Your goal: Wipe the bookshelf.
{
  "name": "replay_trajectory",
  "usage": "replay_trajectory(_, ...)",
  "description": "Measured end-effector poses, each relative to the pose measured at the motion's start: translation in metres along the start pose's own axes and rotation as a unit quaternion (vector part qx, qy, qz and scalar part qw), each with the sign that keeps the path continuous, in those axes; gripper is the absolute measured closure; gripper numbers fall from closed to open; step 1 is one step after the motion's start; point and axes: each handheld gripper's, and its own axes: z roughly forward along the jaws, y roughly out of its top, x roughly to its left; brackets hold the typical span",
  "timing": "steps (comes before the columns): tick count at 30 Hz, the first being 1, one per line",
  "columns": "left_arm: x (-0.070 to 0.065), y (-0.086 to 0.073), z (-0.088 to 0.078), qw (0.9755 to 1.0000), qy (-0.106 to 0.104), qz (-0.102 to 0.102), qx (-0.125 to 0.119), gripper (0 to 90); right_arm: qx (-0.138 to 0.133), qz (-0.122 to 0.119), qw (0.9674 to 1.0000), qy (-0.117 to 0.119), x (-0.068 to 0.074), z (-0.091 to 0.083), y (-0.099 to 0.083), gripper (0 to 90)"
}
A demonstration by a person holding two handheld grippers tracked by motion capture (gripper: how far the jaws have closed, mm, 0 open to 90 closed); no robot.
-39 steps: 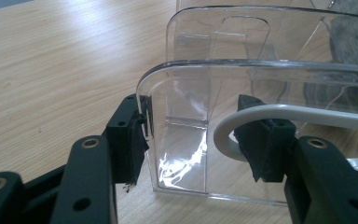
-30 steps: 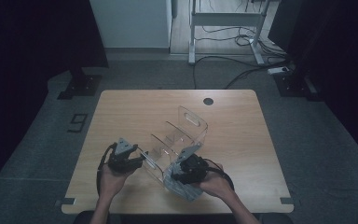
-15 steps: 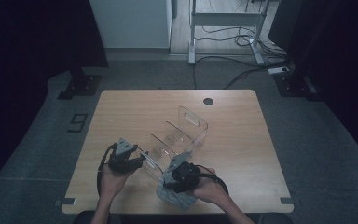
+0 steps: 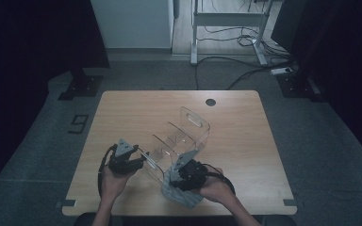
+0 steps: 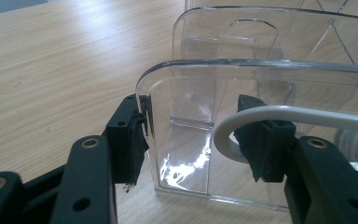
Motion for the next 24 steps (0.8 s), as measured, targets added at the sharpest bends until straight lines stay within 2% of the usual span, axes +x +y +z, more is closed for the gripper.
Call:
replay_trajectory(7,0.004,-0.002,0.0,1.0,-0.001,0.004,-0.005,44.5,-0.003,0.038,0.9979,-0.051,-0.025,-0.02,-0.011,65.2)
replay_trajectory(12,0.006,-0.002,-0.002,1.0,-0.005,0.005,-0.002,45.1,-0.009,0.06,0.9943,-0.088,-0.042,-0.035,-0.021,65.2)
replay_trajectory(18,0.007,-0.003,-0.005,0.9999,-0.01,0.007,0.002,45.4,-0.013,0.094,0.9865,-0.134,-0.066,-0.053,-0.039,65.2)
replay_trajectory(20,0.007,-0.003,-0.006,0.9999,-0.011,0.008,0.003,45.4,-0.012,0.101,0.9846,-0.142,-0.072,-0.058,-0.044,65.0)
replay_trajectory(24,0.006,-0.004,-0.008,0.9999,-0.013,0.01,0.005,45.4,-0.018,0.124,0.9787,-0.163,-0.085,-0.066,-0.055,64.8)
